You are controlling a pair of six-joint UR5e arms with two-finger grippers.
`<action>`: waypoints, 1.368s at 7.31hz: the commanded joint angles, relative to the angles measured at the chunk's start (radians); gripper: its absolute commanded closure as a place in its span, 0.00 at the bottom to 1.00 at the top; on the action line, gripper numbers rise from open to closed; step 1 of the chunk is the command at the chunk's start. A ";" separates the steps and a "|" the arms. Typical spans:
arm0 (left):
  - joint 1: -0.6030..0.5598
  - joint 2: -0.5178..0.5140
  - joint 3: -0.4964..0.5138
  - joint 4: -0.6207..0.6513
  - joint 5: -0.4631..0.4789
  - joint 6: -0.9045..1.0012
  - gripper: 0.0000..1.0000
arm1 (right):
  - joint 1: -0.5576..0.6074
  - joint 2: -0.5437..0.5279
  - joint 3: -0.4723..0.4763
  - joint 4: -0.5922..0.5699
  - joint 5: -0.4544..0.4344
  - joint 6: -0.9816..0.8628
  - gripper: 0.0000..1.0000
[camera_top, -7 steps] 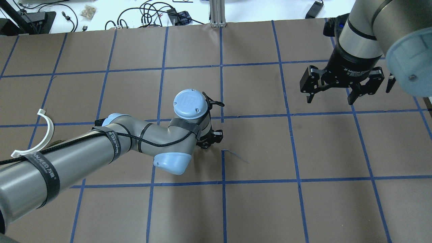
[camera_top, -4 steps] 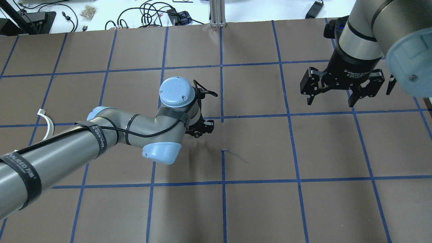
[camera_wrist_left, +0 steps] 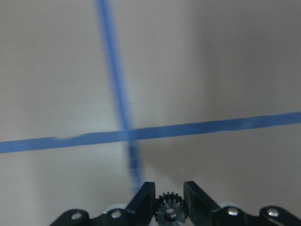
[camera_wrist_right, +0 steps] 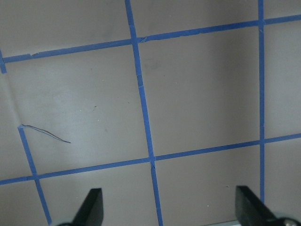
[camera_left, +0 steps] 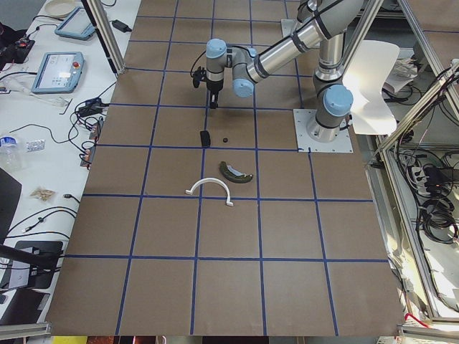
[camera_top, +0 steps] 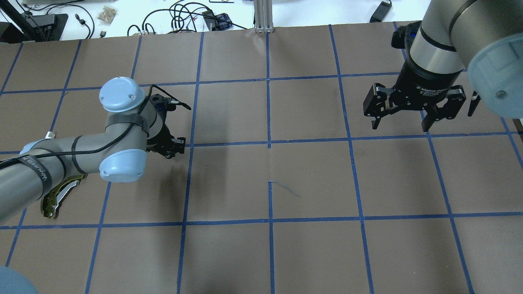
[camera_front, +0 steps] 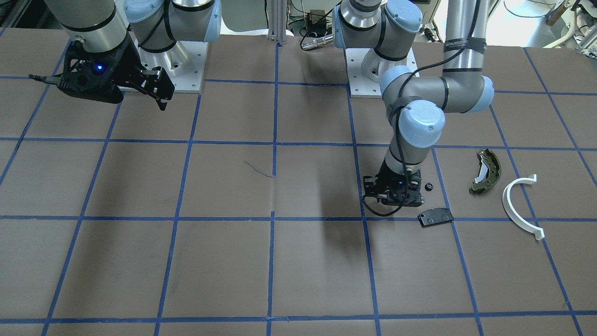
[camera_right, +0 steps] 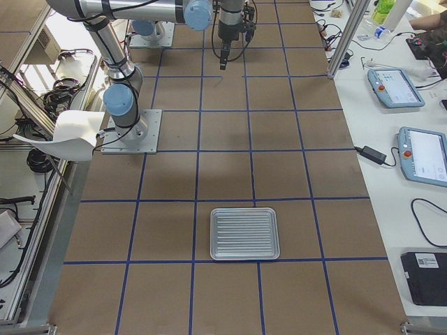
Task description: Place bearing gear from tray to pile
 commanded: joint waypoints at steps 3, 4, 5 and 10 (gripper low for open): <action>0.309 0.023 -0.046 -0.002 0.011 0.339 1.00 | -0.001 0.001 0.002 0.001 0.000 -0.007 0.00; 0.310 0.023 -0.063 0.001 0.009 0.341 1.00 | -0.001 0.001 0.003 0.001 0.000 -0.009 0.00; 0.310 0.022 -0.064 -0.001 0.012 0.338 0.50 | -0.001 0.000 0.003 0.003 -0.002 -0.004 0.00; 0.203 0.097 0.262 -0.531 0.003 0.256 0.00 | -0.001 -0.002 0.003 0.003 0.000 -0.001 0.00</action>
